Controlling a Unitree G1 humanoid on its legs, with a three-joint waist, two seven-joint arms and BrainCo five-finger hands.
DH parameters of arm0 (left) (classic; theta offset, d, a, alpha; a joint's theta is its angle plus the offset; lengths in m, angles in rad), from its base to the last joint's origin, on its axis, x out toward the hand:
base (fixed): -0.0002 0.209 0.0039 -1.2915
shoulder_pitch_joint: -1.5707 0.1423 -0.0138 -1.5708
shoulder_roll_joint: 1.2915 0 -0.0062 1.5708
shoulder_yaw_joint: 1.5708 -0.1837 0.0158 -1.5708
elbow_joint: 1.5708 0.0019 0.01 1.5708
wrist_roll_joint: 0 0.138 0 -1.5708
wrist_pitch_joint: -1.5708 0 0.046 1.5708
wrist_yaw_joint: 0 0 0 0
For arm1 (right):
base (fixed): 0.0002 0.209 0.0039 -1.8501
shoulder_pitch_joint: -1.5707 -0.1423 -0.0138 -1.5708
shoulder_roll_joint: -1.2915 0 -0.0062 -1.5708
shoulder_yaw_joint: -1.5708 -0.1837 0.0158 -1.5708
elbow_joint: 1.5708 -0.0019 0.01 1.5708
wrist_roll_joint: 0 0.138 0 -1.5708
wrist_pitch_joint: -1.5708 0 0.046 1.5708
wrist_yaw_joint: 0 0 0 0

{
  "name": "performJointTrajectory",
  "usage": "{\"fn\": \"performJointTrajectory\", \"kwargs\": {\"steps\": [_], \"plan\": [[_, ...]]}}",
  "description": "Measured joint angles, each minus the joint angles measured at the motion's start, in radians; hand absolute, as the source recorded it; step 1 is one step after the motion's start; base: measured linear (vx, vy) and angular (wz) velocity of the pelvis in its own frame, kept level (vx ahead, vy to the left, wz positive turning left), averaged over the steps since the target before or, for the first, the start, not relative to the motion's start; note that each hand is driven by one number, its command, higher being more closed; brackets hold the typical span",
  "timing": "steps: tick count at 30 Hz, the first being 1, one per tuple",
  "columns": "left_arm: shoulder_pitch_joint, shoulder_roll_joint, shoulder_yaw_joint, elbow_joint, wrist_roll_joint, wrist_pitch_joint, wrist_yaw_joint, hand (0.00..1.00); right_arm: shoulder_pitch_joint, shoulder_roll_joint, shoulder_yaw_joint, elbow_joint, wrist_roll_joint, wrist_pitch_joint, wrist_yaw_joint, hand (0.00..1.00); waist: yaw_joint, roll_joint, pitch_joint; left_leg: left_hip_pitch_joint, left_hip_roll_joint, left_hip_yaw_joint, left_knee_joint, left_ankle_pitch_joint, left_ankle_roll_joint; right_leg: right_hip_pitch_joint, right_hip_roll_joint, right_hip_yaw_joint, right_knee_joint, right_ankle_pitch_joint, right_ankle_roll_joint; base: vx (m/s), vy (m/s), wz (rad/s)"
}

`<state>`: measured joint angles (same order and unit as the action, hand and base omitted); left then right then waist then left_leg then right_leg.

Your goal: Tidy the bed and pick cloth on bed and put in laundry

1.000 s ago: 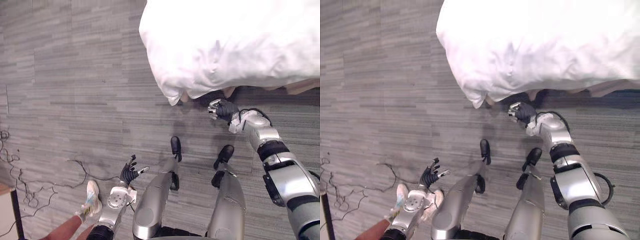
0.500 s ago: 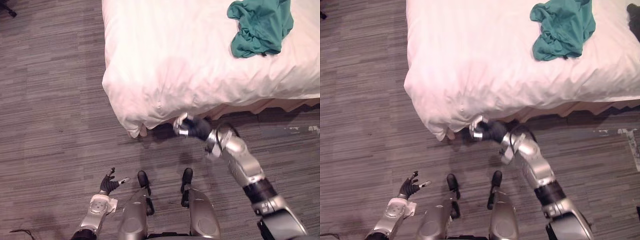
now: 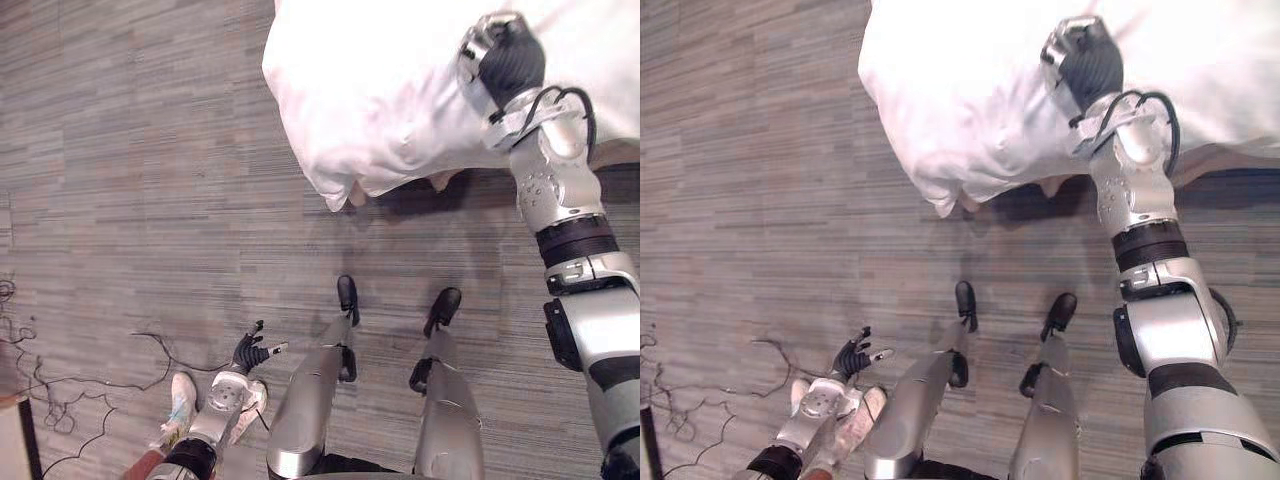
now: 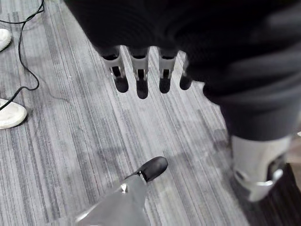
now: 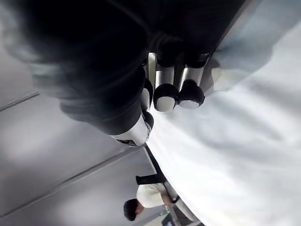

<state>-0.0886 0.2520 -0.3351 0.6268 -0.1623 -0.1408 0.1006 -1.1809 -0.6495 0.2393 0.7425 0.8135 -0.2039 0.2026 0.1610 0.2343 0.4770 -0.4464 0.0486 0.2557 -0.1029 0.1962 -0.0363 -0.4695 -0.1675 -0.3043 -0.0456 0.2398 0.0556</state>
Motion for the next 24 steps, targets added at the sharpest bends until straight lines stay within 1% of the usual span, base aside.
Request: {"fn": "performJointTrajectory", "kwargs": {"steps": [2,3,4,6,7,8,9,10,11,12,13,14,15,16,17,18,19,20,21,22,23,24], "plan": [[0.003,-0.010,0.005,0.002,-0.009,-0.031,-0.028,0.00,0.026,0.001,-0.015,0.056,0.085,0.002,0.057,1.00,-0.005,0.000,0.000,0.029,0.000,0.010,0.000,-0.001,0.000,0.012,-0.006,0.002,0.032,-0.016,-0.001,-0.03,0.021,0.00],[0.004,-0.015,0.011,0.002,-0.013,-0.038,-0.032,0.00,0.041,0.002,-0.032,0.062,0.096,0.007,0.069,1.00,-0.007,-0.001,0.000,0.039,0.000,0.011,0.000,-0.002,0.000,0.019,-0.007,0.004,0.038,-0.021,0.000,0.00,0.000,0.00],[0.009,-0.029,0.033,0.002,-0.017,-0.060,-0.046,0.00,0.100,0.004,-0.078,0.064,0.107,0.019,0.095,0.00,-0.011,-0.001,0.000,0.064,-0.001,0.016,0.000,-0.006,0.000,0.037,-0.009,0.005,0.054,-0.036,0.007,0.00,0.000,0.00],[0.028,-0.042,0.072,0.000,-0.016,-0.092,-0.069,0.00,0.238,0.032,-0.178,0.064,0.117,0.049,0.138,0.00,-0.027,-0.017,-0.005,0.108,-0.001,0.032,0.000,-0.016,0.004,0.067,-0.009,0.014,0.072,-0.058,0.011,0.02,0.011,-0.14],[0.047,-0.043,0.098,-0.004,-0.015,-0.101,-0.084,0.00,0.357,0.074,-0.248,0.055,0.132,0.060,0.157,0.00,-0.040,-0.035,-0.004,0.144,0.000,0.051,0.000,-0.028,0.003,0.090,-0.009,0.031,0.082,-0.069,0.018,0.09,-0.030,-0.47],[0.071,-0.042,0.131,-0.007,-0.007,-0.109,-0.089,0.00,0.495,0.138,-0.313,0.037,0.131,0.062,0.164,0.00,-0.060,-0.063,-0.010,0.179,0.003,0.079,0.000,-0.043,0.000,0.106,-0.006,0.049,0.093,-0.079,0.018,0.08,-0.030,-0.56],[0.079,-0.043,0.145,-0.006,-0.002,-0.109,-0.090,0.00,0.574,0.171,-0.345,0.013,0.130,0.061,0.163,0.00,-0.070,-0.078,-0.010,0.198,0.005,0.095,0.000,-0.050,0.001,0.115,-0.004,0.060,0.095,-0.082,0.021,0.14,-0.055,-0.70],[0.092,-0.043,0.163,-0.006,0.009,-0.110,-0.094,0.00,0.727,0.240,-0.401,-0.035,0.127,0.056,0.147,0.00,-0.096,-0.106,-0.012,0.239,0.010,0.123,0.001,-0.068,-0.006,0.138,0.003,0.085,0.100,-0.092,0.022,0.15,-0.059,-0.58],[0.098,-0.042,0.169,-0.006,0.013,-0.110,-0.098,0.00,0.815,0.280,-0.431,-0.056,0.127,0.055,0.138,0.00,-0.115,-0.122,-0.016,0.262,0.013,0.138,0.003,-0.080,-0.011,0.153,0.008,0.099,0.105,-0.099,0.023,0.23,-0.087,-0.79],[0.106,-0.042,0.183,-0.004,0.015,-0.105,-0.105,0.00,0.978,0.344,-0.479,-0.076,0.127,0.048,0.114,0.00,-0.144,-0.155,-0.031,0.303,0.024,0.171,0.022,-0.105,-0.016,0.176,0.014,0.128,0.119,-0.111,0.015,0.25,-0.093,-0.90],[0.102,-0.044,0.192,0.011,0.036,-0.093,-0.105,0.00,1.134,0.415,-0.529,-0.098,0.126,0.031,0.094,0.00,-0.179,-0.191,-0.052,0.345,0.043,0.212,0.064,-0.149,-0.029,0.206,0.030,0.166,0.128,-0.127,0.013,0.21,-0.078,-1.01],[0.099,-0.045,0.199,0.023,0.047,-0.089,-0.104,0.00,1.192,0.438,-0.550,-0.103,0.126,0.017,0.091,0.00,-0.192,-0.207,-0.062,0.363,0.054,0.234,0.087,-0.170,-0.035,0.221,0.040,0.187,0.128,-0.134,0.010,0.21,-0.083,-1.11],[0.095,-0.053,0.213,0.051,0.069,-0.085,-0.104,0.00,1.279,0.472,-0.573,-0.103,0.126,-0.004,0.086,0.00,-0.220,-0.235,-0.087,0.396,0.080,0.278,0.128,-0.210,-0.051,0.245,0.062,0.223,0.126,-0.144,0.005,0.18,-0.081,-1.34],[0.082,-0.069,0.241,0.091,0.091,-0.071,-0.104,0.00,1.355,0.501,-0.592,-0.104,0.121,-0.032,0.079,0.00,-0.238,-0.260,-0.113,0.437,0.116,0.341,0.176,-0.248,-0.068,0.264,0.078,0.220,0.123,-0.172,-0.019,0.15,-0.071,-1.46],[0.077,-0.076,0.254,0.108,0.095,-0.065,-0.103,0.00,1.376,0.510,-0.593,-0.104,0.118,-0.038,0.073,0.00,-0.238,-0.268,-0.129,0.453,0.132,0.378,0.191,-0.262,-0.075,0.262,0.075,0.181,0.130,-0.189,-0.035,0.13,-0.037,-2.00],[0.073,-0.090,0.287,0.142,0.101,-0.047,-0.104,0.00,1.400,0.534,-0.592,-0.102,0.085,-0.041,0.060,0.00,-0.246,-0.276,-0.162,0.494,0.174,0.486,0.223,-0.284,-0.087,0.258,0.066,0.046,0.156,-0.237,-0.105,0.13,-0.020,-2.44],[0.072,-0.105,0.319,0.181,0.105,-0.029,-0.104,0.00,1.410,0.560,-0.592,-0.092,0.051,-0.040,0.056,0.00,-0.245,-0.274,-0.194,0.547,0.206,0.600,0.236,-0.297,-0.102,0.260,0.041,-0.101,0.190,-0.258,-0.133,0.20,-0.049,-2.83],[0.077,-0.108,0.332,0.204,0.104,-0.018,-0.101,0.00,1.408,0.584,-0.593,-0.078,0.025,-0.037,0.056,0.00,-0.242,-0.283,-0.214,0.592,0.213,0.673,0.236,-0.300,-0.106,0.261,0.022,-0.187,0.211,-0.255,-0.138,0.19,-0.079,-2.72],[0.085,-0.109,0.343,0.237,0.104,-0.013,-0.099,0.00,1.400,0.605,-0.591,-0.044,-0.012,-0.027,0.063,0.00,-0.241,-0.287,-0.230,0.639,0.217,0.748,0.237,-0.303,-0.112,0.268,0.004,-0.267,0.237,-0.238,-0.164,0.18,-0.144,-2.51],[0.082,-0.109,0.348,0.287,0.103,0.002,-0.095,0.00,1.383,0.615,-0.589,0.005,-0.056,-0.012,0.069,0.00,-0.246,-0.284,-0.237,0.699,0.225,0.812,0.236,-0.304,-0.118,0.282,0.019,-0.289,0.257,-0.229,-0.173,0.21,-0.243,-2.28],[0.072,-0.126,0.349,0.341,0.105,0.017,-0.089,0.00,1.376,0.614,-0.604,0.051,-0.084,0.002,0.070,0.00,-0.267,-0.252,-0.243,0.742,0.239,0.842,0.227,-0.287,-0.145,0.286,0.059,-0.255,0.264,-0.236,-0.179,0.17,-0.215,-1.58],[0.072,-0.137,0.354,0.356,0.112,0.020,-0.085,0.00,1.379,0.615,-0.617,0.067,-0.098,0.005,0.072,0.00,-0.272,-0.239,-0.246,0.754,0.243,0.851,0.225,-0.277,-0.156,0.287,0.074,-0.238,0.262,-0.238,-0.183,0.18,-0.208,-1.22]]}}
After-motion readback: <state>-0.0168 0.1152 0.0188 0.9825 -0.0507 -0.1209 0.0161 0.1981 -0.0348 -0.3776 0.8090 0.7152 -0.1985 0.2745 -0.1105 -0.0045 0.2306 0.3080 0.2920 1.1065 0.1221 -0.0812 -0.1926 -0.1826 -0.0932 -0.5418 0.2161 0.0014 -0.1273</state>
